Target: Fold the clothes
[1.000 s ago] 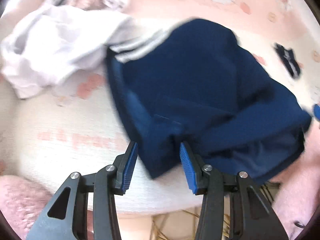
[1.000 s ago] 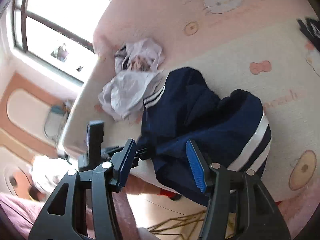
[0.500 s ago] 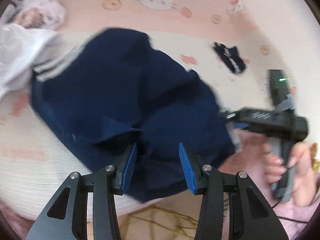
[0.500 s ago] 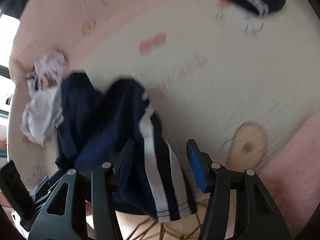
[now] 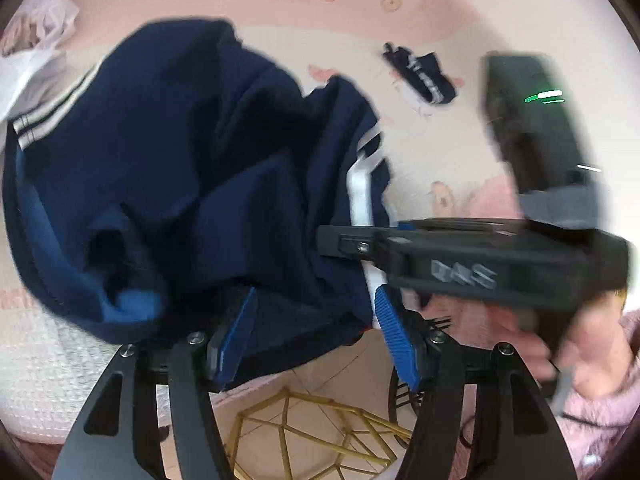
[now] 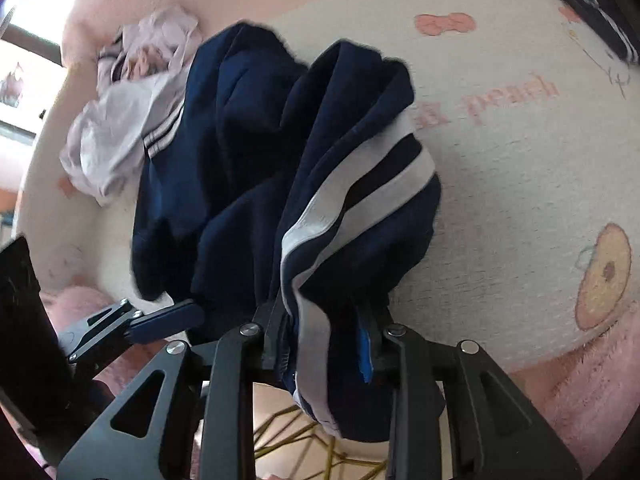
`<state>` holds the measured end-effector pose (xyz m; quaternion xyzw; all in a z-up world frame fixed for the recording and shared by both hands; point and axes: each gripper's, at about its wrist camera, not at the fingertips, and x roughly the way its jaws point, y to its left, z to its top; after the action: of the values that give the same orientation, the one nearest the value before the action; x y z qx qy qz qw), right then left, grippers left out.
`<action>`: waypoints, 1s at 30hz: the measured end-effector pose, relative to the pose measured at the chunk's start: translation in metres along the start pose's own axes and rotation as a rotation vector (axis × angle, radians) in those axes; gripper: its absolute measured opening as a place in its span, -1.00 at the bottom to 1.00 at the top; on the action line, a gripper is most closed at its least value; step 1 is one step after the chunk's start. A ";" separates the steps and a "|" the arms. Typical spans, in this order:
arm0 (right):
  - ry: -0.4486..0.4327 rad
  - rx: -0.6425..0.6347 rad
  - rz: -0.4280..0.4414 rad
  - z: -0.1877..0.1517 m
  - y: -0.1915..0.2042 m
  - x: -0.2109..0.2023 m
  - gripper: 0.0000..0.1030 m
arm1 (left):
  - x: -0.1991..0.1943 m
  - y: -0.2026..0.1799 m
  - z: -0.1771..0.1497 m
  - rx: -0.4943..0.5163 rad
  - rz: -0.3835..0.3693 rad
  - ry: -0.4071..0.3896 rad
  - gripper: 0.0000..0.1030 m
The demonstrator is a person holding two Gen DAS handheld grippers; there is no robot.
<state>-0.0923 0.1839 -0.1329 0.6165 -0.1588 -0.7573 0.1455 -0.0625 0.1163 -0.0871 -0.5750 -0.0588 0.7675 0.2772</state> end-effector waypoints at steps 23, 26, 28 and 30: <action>-0.245 0.034 -0.011 0.003 -0.022 -0.058 -0.11 | -0.013 0.081 0.038 -0.110 0.683 -0.044 -0.70; -0.109 0.054 -0.055 0.006 -0.026 -0.021 -0.11 | -0.024 0.052 0.041 -0.098 0.507 -0.118 -0.58; -0.058 0.035 -0.052 0.006 -0.019 -0.006 -0.11 | -0.028 0.035 0.044 -0.082 0.396 -0.156 -0.22; -0.038 -0.006 -0.025 0.007 -0.008 0.001 -0.12 | -0.036 0.032 0.038 -0.050 0.321 -0.178 -0.09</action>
<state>-0.0991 0.1914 -0.1356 0.6036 -0.1516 -0.7710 0.1351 -0.1022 0.0807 -0.0568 -0.5135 -0.0098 0.8481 0.1303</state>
